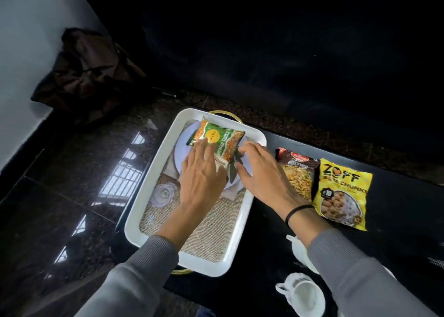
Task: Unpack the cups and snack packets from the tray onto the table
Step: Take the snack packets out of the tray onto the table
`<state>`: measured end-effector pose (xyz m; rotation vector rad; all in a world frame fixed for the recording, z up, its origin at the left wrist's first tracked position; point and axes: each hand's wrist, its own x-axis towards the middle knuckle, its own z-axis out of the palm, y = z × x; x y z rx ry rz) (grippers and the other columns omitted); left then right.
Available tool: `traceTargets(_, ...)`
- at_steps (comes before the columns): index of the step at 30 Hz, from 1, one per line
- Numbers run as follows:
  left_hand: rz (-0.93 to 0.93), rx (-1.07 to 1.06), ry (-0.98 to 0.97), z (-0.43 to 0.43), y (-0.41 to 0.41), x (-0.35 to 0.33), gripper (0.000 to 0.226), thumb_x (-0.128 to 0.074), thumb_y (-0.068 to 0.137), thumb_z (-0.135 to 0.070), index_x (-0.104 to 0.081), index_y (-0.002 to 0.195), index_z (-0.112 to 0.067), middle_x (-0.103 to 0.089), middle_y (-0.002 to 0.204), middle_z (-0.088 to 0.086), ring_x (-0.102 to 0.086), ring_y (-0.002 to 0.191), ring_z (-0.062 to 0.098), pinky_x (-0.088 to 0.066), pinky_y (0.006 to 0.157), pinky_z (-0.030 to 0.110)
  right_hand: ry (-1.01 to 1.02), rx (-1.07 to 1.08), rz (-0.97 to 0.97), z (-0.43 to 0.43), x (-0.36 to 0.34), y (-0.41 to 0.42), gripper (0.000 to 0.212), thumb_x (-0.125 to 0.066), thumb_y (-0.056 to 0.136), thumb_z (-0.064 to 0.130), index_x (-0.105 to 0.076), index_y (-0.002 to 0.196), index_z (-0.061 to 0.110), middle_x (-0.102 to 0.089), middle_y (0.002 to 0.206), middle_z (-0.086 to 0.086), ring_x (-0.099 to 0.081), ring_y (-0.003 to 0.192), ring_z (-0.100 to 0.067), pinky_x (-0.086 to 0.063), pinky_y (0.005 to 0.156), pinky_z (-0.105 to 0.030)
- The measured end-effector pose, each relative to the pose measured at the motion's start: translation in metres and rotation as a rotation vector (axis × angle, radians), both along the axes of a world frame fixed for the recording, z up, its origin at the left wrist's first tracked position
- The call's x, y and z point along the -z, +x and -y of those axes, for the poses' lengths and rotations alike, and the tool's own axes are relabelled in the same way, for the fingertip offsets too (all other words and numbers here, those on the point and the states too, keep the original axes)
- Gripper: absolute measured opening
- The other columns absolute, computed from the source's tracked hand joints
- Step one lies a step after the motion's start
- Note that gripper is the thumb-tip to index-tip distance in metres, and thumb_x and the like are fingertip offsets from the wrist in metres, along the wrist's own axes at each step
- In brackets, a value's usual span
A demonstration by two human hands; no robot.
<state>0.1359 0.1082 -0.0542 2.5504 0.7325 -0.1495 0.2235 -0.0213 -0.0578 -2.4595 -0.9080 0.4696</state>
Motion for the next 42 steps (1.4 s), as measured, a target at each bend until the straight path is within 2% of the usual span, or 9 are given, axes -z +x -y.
traceTargets(6, 0.016, -0.167, -0.177, -0.042, 0.003, 0.019, 0.062, -0.06, 0.098, -0.025, -0.034, 0.151, -0.007, -0.044, 0.15, 0.012, -0.047, 0.133, 0.03, -0.042, 0.108, 0.045, -0.154, -0.047, 0.027, -0.039, 0.015, 0.011, 0.072, -0.062, 0.099, 0.036, -0.029, 0.156, 0.008, -0.03, 0.165, -0.013, -0.03, 0.149, -0.03, -0.035, 0.115, -0.047)
traceTargets(11, 0.124, -0.363, -0.545, -0.057, 0.008, 0.032, 0.057, -0.069, 0.095, -0.033, -0.039, 0.136, -0.009, -0.064, 0.123, 0.011, -0.065, 0.113, 0.024, -0.052, 0.099, 0.045, -0.128, 0.056, -0.109, -0.044, 0.026, 0.012, 0.056, -0.062, 0.097, 0.037, -0.043, 0.144, 0.013, -0.049, 0.143, -0.009, -0.041, 0.135, -0.031, -0.039, 0.107, -0.048)
traceTargets(15, 0.165, -0.485, -0.79, -0.055, 0.012, 0.037, 0.08, -0.078, 0.088, -0.04, -0.027, 0.144, -0.012, -0.077, 0.076, -0.002, -0.071, 0.077, 0.001, -0.054, 0.072, 0.018, -0.076, 0.083, -0.223, -0.038, 0.03, 0.007, 0.046, -0.064, 0.097, 0.034, -0.049, 0.137, 0.016, -0.046, 0.135, -0.003, -0.049, 0.125, -0.024, -0.047, 0.096, -0.041)
traceTargets(18, 0.198, -0.651, -0.962, -0.047, 0.02, 0.037, 0.091, -0.083, 0.084, -0.036, -0.025, 0.15, -0.013, -0.07, 0.1, -0.007, -0.068, 0.09, 0.007, -0.057, 0.078, 0.03, -0.048, 0.064, -0.246, -0.035, 0.033, 0.002, 0.041, -0.067, 0.094, 0.024, -0.05, 0.131, 0.016, -0.046, 0.131, -0.002, -0.051, 0.121, -0.024, -0.048, 0.092, -0.04)
traceTargets(23, 0.179, -0.637, -1.142, -0.039, 0.018, 0.04, 0.02, -0.079, 0.088, -0.033, -0.072, 0.104, -0.024, -0.081, 0.083, -0.006, -0.076, 0.073, 0.009, -0.059, 0.056, 0.021, 0.023, 0.048, -0.253, -0.026, 0.029, -0.012, 0.036, -0.066, 0.094, 0.019, -0.048, 0.124, 0.014, -0.046, 0.137, -0.003, -0.055, 0.116, -0.024, -0.042, 0.086, -0.031)
traceTargets(29, 0.165, -0.605, -1.177, -0.032, 0.007, 0.032, 0.047, -0.082, 0.085, -0.025, -0.059, 0.126, -0.019, -0.081, 0.101, 0.002, -0.077, 0.099, 0.021, -0.063, 0.084, 0.045, 0.168, 0.205, -0.381, -0.005, 0.019, -0.021, 0.033, -0.067, 0.094, 0.041, -0.053, 0.116, 0.02, -0.058, 0.123, 0.005, -0.062, 0.107, -0.013, -0.044, 0.078, -0.025)
traceTargets(32, 0.187, -0.51, -1.207, -0.021, 0.004, 0.022, 0.041, -0.081, 0.086, -0.021, -0.06, 0.121, -0.023, -0.08, 0.107, -0.004, -0.077, 0.099, 0.014, -0.059, 0.081, 0.035, 0.374, 0.429, -0.651, 0.009, 0.008, -0.018, 0.055, -0.068, 0.087, 0.062, -0.052, 0.125, 0.026, -0.066, 0.121, 0.012, -0.067, 0.102, -0.001, -0.054, 0.082, -0.025)
traceTargets(35, 0.196, -0.439, -1.297, -0.001, 0.007, 0.012, 0.042, -0.077, 0.089, -0.014, -0.059, 0.126, -0.02, -0.078, 0.115, -0.004, -0.076, 0.099, 0.015, -0.059, 0.089, 0.036, 0.513, 0.544, -0.826, 0.028, 0.002, -0.013, 0.052, -0.076, 0.084, 0.055, -0.059, 0.124, 0.027, -0.075, 0.117, 0.009, -0.071, 0.102, -0.003, -0.051, 0.084, -0.022)
traceTargets(42, 0.138, -0.255, -1.212, 0.079, 0.032, -0.01, 0.034, -0.071, 0.095, -0.019, -0.062, 0.127, -0.016, -0.077, 0.119, 0.003, -0.074, 0.105, 0.014, -0.058, 0.081, 0.023, 0.635, 0.718, -0.747, 0.11, -0.004, -0.006, 0.043, -0.083, 0.084, 0.038, -0.067, 0.122, 0.025, -0.079, 0.105, 0.011, -0.072, 0.092, 0.006, -0.051, 0.068, -0.005)
